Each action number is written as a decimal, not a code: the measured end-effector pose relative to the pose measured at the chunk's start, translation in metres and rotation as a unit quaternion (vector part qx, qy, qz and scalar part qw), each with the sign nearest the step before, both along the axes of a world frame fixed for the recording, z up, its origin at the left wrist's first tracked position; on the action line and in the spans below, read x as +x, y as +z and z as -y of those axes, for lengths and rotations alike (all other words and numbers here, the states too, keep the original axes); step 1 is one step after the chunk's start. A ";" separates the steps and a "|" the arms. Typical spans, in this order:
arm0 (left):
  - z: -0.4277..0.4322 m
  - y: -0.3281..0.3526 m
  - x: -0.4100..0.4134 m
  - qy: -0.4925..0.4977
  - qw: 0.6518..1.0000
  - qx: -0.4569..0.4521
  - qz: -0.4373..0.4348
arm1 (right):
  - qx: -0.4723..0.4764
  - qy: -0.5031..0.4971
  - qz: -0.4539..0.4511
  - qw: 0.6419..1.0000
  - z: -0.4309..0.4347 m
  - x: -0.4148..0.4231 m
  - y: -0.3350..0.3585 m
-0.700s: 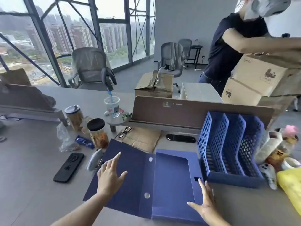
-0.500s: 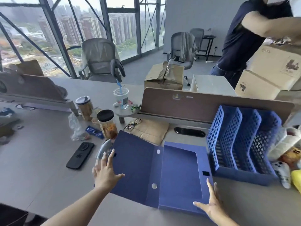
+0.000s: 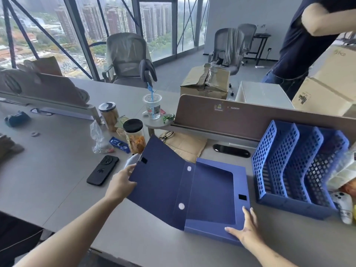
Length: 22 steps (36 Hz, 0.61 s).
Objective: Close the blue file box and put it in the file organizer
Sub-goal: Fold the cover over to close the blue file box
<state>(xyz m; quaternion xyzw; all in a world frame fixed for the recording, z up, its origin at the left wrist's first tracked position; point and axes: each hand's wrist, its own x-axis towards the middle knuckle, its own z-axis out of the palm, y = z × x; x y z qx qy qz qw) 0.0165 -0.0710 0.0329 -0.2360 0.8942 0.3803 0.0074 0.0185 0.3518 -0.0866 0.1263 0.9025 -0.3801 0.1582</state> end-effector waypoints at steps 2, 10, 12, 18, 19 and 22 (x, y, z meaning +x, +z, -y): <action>-0.004 0.013 -0.005 -0.029 0.999 0.010 -0.010 | -0.002 0.003 0.011 1.000 0.000 -0.001 0.003; -0.060 0.048 -0.018 -0.155 0.985 0.031 -0.068 | -0.008 0.022 0.000 1.000 0.005 -0.021 0.041; -0.078 0.051 -0.022 -0.198 0.977 0.045 -0.073 | -0.028 0.026 -0.030 0.999 0.010 -0.029 0.057; -0.119 0.031 -0.040 -0.246 0.963 0.076 -0.080 | -0.181 -0.004 -0.103 0.978 0.027 -0.040 0.109; -0.125 0.024 -0.042 -0.251 0.962 0.083 -0.075 | -0.201 -0.009 -0.109 0.974 0.030 -0.039 0.117; -0.142 0.005 -0.046 -0.263 0.960 0.065 -0.067 | -0.236 -0.009 -0.116 0.965 0.039 -0.031 0.134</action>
